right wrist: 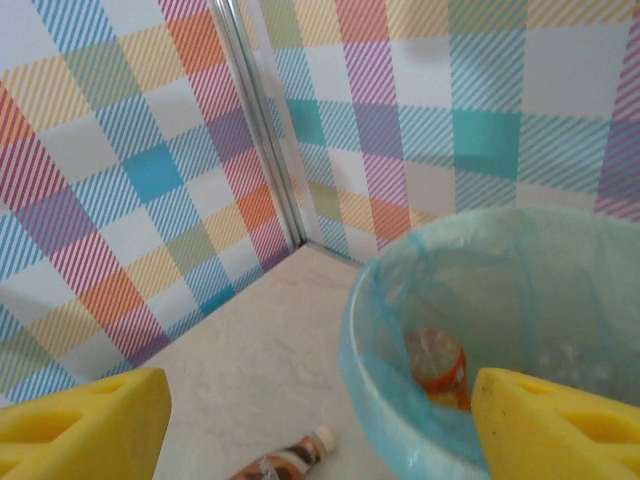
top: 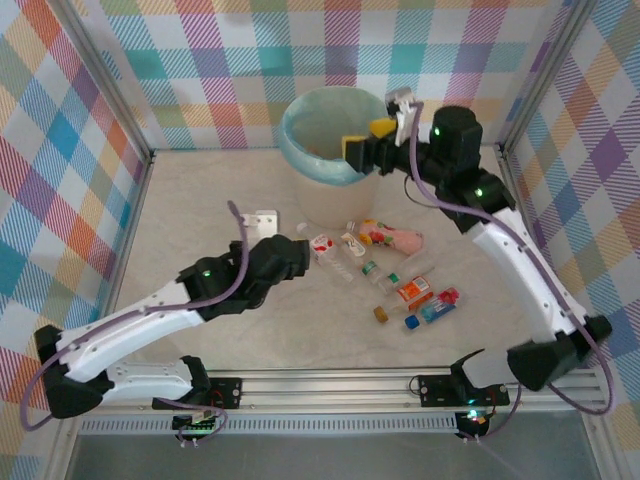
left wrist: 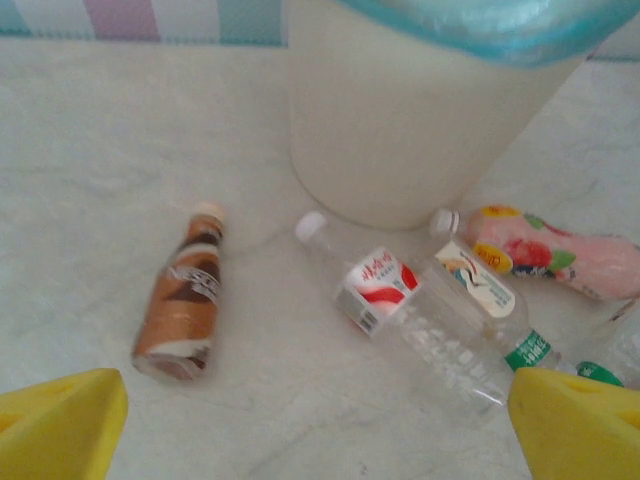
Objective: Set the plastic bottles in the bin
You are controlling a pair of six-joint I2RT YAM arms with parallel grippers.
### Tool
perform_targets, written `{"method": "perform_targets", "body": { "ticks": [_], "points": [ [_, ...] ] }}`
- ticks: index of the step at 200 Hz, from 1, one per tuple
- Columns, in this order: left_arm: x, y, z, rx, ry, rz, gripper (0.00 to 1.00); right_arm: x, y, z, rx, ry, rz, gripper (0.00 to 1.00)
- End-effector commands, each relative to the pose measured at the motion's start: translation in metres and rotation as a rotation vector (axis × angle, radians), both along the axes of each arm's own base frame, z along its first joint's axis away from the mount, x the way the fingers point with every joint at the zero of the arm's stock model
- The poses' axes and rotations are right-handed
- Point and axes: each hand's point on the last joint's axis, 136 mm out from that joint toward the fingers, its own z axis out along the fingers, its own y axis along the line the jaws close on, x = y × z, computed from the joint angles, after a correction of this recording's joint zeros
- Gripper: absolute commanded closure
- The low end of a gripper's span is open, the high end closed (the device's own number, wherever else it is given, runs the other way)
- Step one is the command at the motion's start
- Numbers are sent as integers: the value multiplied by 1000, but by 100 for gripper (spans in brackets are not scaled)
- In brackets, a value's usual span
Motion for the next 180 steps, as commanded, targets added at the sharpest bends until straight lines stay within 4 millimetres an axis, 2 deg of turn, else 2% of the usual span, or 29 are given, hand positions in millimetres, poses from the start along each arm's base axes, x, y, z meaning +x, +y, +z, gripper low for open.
{"method": "perform_targets", "body": {
  "ticks": [1, 34, 70, 109, 134, 180],
  "points": [
    [8, -25, -26, -110, 89, 49, 2, -11, -13, -20, 25, 23, -51, 21],
    [20, -62, -72, -175, 219, 57, 1, -29, -38, -76, -13, 113, -139, 22],
    [35, -99, -112, -238, 336, 39, 1, -47, -57, -108, -61, 140, -190, 22],
    [52, -121, -153, -184, 421, 47, 1, -55, -71, -115, -98, 125, -234, 20],
    [60, -131, -169, -183, 443, 51, 1, -57, -75, -115, -107, 107, -242, 19],
    [71, -129, -195, -187, 490, 93, 1, -58, -77, -120, -131, 117, -248, 19]
  ]
}}
